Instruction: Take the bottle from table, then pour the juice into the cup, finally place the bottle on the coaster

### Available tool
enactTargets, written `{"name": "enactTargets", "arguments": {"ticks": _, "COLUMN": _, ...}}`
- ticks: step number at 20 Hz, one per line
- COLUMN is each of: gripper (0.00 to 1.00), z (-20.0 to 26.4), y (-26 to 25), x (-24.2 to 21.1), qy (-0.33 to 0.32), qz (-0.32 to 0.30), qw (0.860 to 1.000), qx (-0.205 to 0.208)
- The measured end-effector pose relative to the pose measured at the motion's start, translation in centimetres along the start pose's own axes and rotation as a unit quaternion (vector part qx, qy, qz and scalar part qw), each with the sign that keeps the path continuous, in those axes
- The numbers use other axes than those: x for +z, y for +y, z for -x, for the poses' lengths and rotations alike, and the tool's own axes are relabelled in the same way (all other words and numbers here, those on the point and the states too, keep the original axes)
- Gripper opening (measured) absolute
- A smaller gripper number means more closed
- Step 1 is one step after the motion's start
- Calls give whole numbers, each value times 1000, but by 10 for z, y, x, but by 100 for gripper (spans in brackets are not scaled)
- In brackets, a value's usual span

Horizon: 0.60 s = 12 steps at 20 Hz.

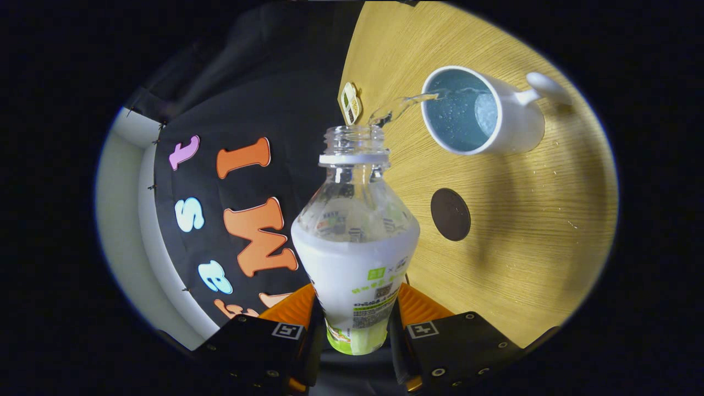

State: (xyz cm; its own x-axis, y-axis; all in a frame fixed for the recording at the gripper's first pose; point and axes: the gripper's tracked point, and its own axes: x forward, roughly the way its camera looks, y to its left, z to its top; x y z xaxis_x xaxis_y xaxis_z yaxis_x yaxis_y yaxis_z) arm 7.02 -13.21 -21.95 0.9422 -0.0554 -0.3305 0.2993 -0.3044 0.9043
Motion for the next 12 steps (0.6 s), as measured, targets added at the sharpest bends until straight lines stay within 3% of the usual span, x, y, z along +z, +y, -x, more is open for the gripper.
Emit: {"name": "enactTargets", "arguments": {"ticks": 12, "gripper": 54, "z": 0, "y": 7, "x": -4, "qy": 4, "qz": -33, "qw": 999, "qx": 5}}
